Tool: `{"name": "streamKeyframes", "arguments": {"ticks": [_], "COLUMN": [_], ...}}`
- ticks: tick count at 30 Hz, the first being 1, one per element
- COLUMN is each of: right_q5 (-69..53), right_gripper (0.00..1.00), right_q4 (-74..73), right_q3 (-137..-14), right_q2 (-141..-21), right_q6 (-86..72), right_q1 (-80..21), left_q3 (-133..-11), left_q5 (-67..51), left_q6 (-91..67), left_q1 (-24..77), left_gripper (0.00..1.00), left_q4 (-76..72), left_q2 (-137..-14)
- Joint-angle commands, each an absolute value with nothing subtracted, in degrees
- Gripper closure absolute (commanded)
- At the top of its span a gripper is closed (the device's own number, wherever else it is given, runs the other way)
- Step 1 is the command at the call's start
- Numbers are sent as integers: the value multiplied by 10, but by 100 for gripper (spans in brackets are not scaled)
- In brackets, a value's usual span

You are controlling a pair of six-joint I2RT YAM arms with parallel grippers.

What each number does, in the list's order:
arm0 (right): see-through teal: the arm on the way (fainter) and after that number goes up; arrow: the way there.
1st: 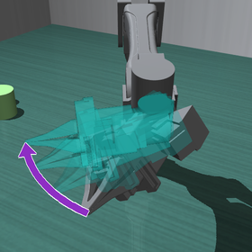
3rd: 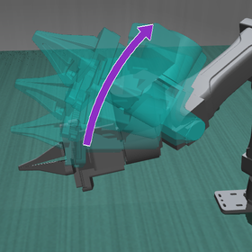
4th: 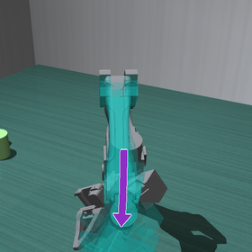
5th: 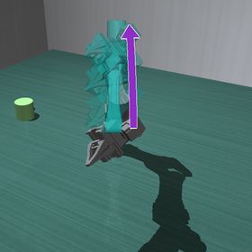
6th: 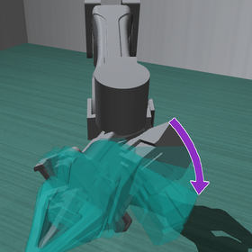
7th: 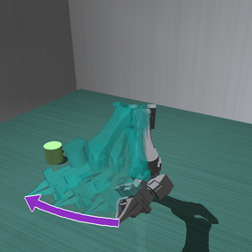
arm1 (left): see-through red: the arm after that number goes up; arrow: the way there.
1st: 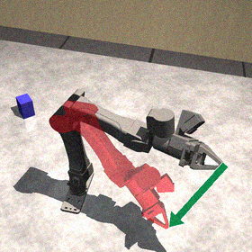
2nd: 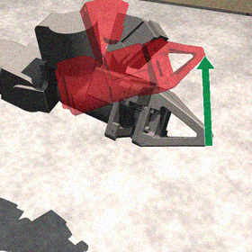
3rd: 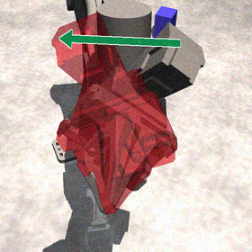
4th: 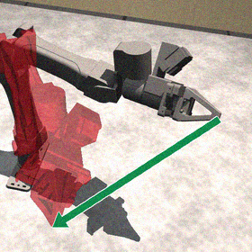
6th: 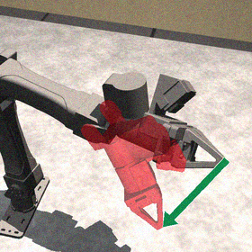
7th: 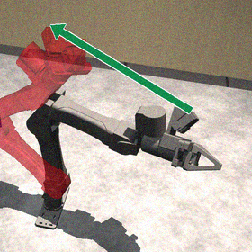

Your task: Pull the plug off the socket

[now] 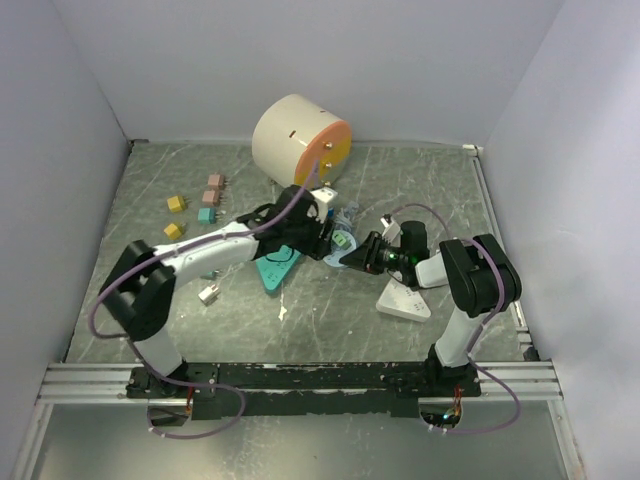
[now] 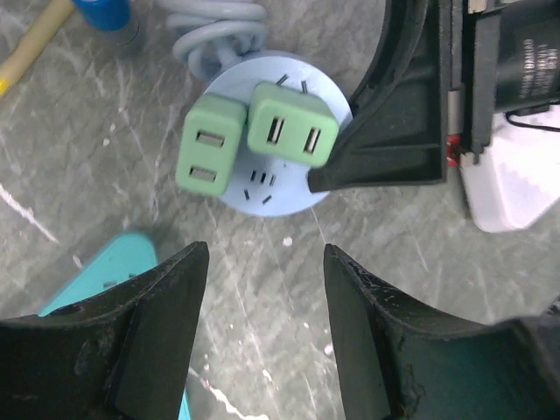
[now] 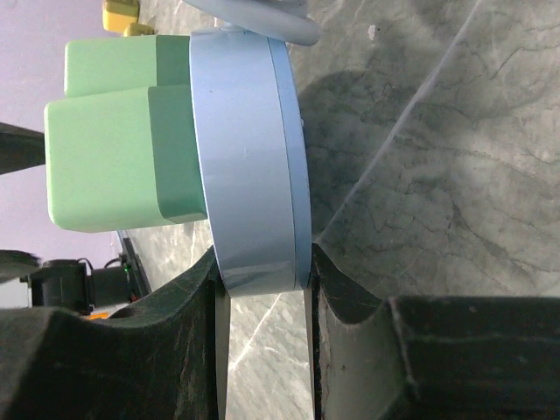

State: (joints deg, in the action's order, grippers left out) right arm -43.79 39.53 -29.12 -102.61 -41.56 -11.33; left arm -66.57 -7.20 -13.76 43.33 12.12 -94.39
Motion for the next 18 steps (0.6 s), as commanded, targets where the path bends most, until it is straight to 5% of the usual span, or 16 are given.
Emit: {"name": "streamKeyframes", "arguments": {"ticks": [1, 18], "right_q5": [-405, -409], "right_gripper": [100, 100], "right_q4": [313, 315], "right_q3": [-275, -275], "right_q2": [-1053, -1057], "right_q6": [-369, -369], "right_q1": [-122, -122], "left_q3": [-728, -836], "left_q5": [21, 57], "left_q6": [-69, -12], "left_q1": [466, 466], "left_gripper": [34, 32], "left_q4": [159, 191], "left_q2": [-1009, -1116]}}
